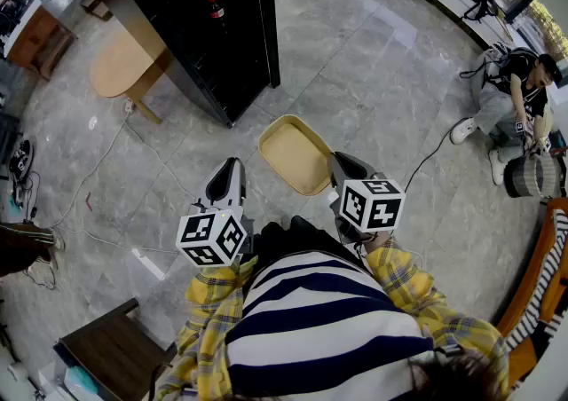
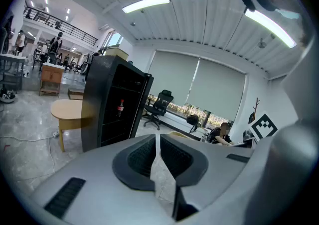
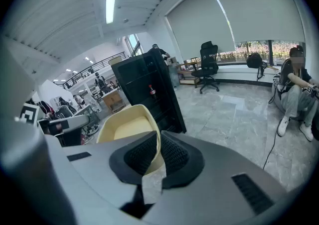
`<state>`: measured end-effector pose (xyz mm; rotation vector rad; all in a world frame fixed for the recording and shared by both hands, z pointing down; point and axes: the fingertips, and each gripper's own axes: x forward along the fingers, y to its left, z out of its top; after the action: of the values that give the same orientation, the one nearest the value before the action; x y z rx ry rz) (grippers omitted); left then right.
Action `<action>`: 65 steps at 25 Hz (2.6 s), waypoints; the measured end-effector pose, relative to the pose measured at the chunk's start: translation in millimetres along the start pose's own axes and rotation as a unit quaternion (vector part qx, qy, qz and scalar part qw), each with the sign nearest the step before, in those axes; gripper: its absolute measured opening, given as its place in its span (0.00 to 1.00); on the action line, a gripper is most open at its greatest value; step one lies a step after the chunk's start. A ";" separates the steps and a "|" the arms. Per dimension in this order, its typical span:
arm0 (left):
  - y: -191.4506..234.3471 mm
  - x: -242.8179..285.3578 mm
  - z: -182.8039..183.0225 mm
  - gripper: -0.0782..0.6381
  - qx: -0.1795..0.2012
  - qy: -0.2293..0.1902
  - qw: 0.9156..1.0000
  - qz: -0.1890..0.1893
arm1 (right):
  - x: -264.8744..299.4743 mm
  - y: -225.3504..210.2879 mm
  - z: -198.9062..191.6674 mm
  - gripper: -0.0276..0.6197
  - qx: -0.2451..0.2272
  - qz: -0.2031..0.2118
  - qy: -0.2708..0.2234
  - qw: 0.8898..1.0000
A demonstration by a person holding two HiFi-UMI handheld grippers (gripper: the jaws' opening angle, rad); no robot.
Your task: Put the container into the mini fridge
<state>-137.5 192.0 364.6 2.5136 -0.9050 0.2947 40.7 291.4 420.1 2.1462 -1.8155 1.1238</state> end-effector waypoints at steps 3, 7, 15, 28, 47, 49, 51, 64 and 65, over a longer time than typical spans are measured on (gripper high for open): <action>-5.9 0.9 -4.1 0.16 0.001 0.002 1.000 -0.001 | -0.6 -4.4 0.0 0.11 -0.001 0.000 0.001 1.000; -8.8 0.8 -8.0 0.16 -0.004 0.001 1.000 0.006 | 0.2 -8.9 0.0 0.11 -0.007 0.004 0.003 1.000; -17.3 -3.3 -15.9 0.16 -0.005 -0.007 1.000 0.023 | 1.9 -22.7 -2.7 0.11 0.001 0.010 0.003 1.000; -7.3 -6.5 -20.1 0.16 -0.002 -0.006 0.999 0.045 | 15.2 -32.4 -9.8 0.11 0.004 0.003 0.030 1.000; 69.5 62.9 15.4 0.16 -0.014 -0.016 0.999 0.040 | 117.0 -4.7 46.0 0.11 -0.008 0.004 0.052 0.999; 73.1 68.7 15.5 0.16 -0.016 -0.009 0.999 0.031 | 127.7 -1.3 51.2 0.11 -0.008 0.001 0.054 0.999; 77.7 75.2 12.7 0.16 -0.018 0.002 1.000 0.022 | 139.1 3.9 54.8 0.11 -0.007 0.000 0.055 0.998; 110.8 118.2 15.1 0.16 -0.044 0.009 0.998 0.045 | 223.1 8.7 103.7 0.11 -0.012 0.000 0.055 0.998; 114.9 122.1 15.3 0.16 -0.051 0.008 0.997 0.050 | 231.0 9.9 108.3 0.11 -0.015 0.003 0.057 0.998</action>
<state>-118.0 39.0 432.1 2.3740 -1.0166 0.2917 83.2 45.8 475.6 2.0174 -1.7799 1.1867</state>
